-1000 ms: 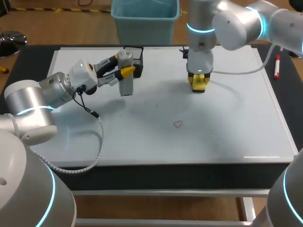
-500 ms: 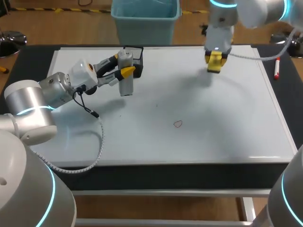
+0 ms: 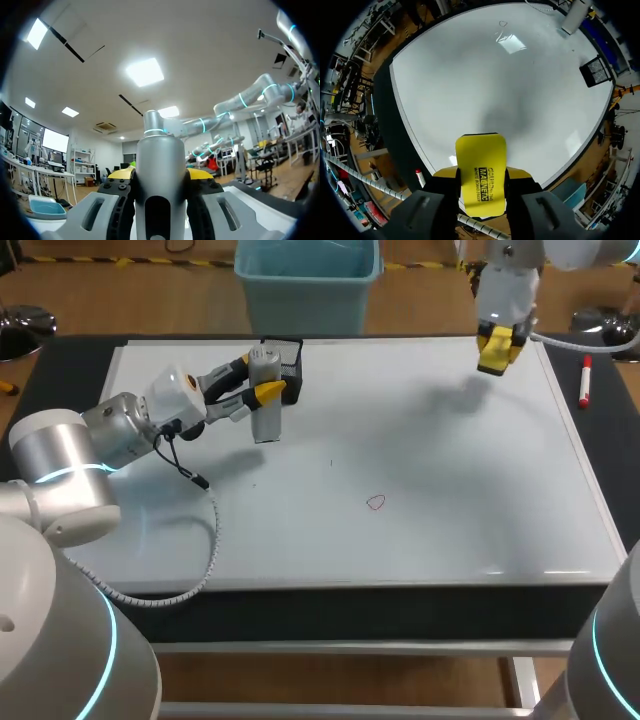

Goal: Pick up the inspection probe, press it on each red-marked spot on the whiteboard one by one, put down the probe, pick up the eraser, and wipe off all the red marks.

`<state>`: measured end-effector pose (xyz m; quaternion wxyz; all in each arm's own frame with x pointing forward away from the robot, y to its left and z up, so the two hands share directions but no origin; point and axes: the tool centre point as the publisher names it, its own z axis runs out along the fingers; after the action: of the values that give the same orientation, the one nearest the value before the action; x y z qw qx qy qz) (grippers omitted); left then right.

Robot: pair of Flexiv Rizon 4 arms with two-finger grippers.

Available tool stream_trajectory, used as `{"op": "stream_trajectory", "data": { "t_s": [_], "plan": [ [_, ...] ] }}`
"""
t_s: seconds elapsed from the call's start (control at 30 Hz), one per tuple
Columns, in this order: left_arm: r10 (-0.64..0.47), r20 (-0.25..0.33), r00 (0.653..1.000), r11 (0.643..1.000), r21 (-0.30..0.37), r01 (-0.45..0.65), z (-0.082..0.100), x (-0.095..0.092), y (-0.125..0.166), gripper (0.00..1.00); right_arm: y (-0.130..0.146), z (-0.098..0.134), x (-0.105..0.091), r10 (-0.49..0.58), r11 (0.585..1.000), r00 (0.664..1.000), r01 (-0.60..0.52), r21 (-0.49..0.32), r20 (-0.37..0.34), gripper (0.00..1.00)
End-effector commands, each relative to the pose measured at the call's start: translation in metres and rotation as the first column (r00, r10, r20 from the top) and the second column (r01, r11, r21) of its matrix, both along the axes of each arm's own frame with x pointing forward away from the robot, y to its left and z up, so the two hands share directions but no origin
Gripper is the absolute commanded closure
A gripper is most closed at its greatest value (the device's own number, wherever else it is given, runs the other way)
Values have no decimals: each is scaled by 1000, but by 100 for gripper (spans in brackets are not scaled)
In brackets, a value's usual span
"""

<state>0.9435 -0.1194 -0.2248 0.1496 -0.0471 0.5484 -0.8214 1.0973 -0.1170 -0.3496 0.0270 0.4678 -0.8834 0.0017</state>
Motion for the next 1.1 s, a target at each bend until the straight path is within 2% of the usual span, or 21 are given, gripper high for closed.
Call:
{"op": "stream_trajectory", "data": {
  "t_s": [0.03, 0.13, 0.2, 0.23, 0.8, 0.83, 1.1],
  "plan": [
    [2, 1, 1000, 1000, -1, -2, 1, 0, 0, 100, -11, 4, -6, -16, 1000, 1000, 16, 8, 10, 100],
    [2, 1, 1000, 1000, -1, -2, 1, 0, 0, 100, -19, 7, -8, -45, 999, 999, 45, 2, 25, 100],
    [2, 1, 1000, 1000, -1, -2, 1, 0, 0, 100, -24, 8, -9, -79, 996, 996, 80, -37, 40, 100],
    [2, 1, 1000, 1000, -1, -2, 1, 0, 0, 100, -27, 10, -10, -89, 996, 995, 90, -25, 38, 100],
    [2, 1, 1000, 1000, -1, -2, 1, 0, 0, 100, -27, 10, -10, -89, 996, 995, 90, -25, 38, 100],
    [-16, 4, 1000, 1000, 17, 16, 3, -1, -7, 100, -27, 10, -10, -89, 996, 995, 90, -25, 38, 100],
    [-134, 83, 987, 991, 8, 134, 18, -17, -68, 100, -27, 10, -10, -89, 996, 995, 90, -25, 38, 100]
  ]
}}
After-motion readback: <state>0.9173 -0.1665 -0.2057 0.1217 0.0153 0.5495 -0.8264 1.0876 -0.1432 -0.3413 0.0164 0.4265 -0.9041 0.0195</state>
